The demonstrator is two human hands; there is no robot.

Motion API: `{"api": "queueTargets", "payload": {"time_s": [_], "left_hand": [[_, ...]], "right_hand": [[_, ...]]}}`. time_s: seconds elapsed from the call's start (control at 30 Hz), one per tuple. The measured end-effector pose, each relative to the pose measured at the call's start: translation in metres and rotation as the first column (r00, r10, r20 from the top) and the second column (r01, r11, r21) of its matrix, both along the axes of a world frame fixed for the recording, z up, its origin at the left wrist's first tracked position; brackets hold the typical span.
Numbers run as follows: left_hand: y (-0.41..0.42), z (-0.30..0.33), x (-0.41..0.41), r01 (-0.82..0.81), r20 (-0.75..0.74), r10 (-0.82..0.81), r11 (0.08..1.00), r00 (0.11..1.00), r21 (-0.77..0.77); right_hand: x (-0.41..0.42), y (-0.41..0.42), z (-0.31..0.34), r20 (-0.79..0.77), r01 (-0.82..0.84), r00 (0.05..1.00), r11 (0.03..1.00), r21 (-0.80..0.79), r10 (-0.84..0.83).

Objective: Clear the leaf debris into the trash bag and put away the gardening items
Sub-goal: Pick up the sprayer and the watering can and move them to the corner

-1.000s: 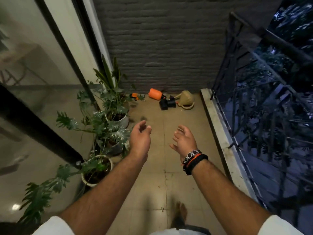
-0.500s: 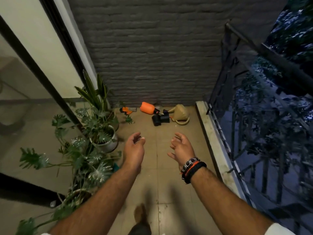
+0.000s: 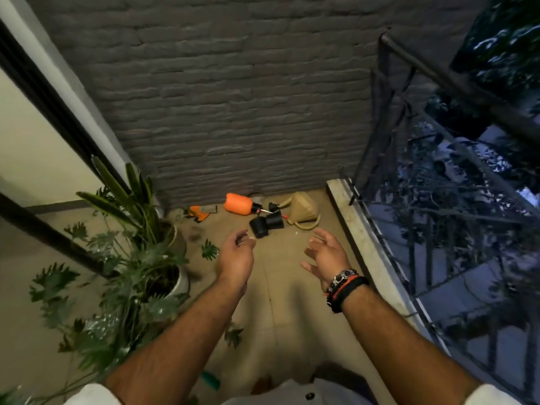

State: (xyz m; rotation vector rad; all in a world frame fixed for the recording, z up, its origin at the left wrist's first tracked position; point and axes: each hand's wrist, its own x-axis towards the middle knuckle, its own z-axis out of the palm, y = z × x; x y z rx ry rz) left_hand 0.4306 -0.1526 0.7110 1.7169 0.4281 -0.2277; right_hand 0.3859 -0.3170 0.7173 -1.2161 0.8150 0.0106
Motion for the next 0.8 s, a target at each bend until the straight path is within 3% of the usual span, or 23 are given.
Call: {"api": "queueTargets", "payload": {"time_s": [0.33, 0.47, 0.6, 0.73, 0.8], "left_hand": [[-0.037, -0.032, 0.138, -0.039, -0.024, 0.038, 0.999, 0.999, -0.031], [-0.059, -0.044, 0.201, -0.1, -0.028, 0.1, 0.995, 0.995, 0.002], [-0.077, -0.051, 0.267, -0.127, -0.008, 0.127, 0.992, 0.992, 0.022], [-0.085, -0.066, 0.321, -0.161, -0.033, 0.162, 0.987, 0.986, 0.031], [-0.09, -0.078, 0.348, -0.146, -0.057, 0.149, 0.988, 0.987, 0.052]], "right_hand": [[0.155, -0.043, -0.043, -0.009, -0.031, 0.999, 0.998, 0.052, 0.032], [0.227, -0.072, -0.05, -0.014, -0.226, 0.974, 0.967, -0.116, 0.226], [0.296, -0.105, -0.051, -0.046, -0.281, 0.96, 0.949, -0.14, 0.277], [0.349, -0.134, -0.073, -0.105, -0.187, 0.976, 0.982, 0.027, 0.189], [0.373, -0.142, -0.082, -0.122, -0.21, 0.97, 0.977, 0.03, 0.212]]}}
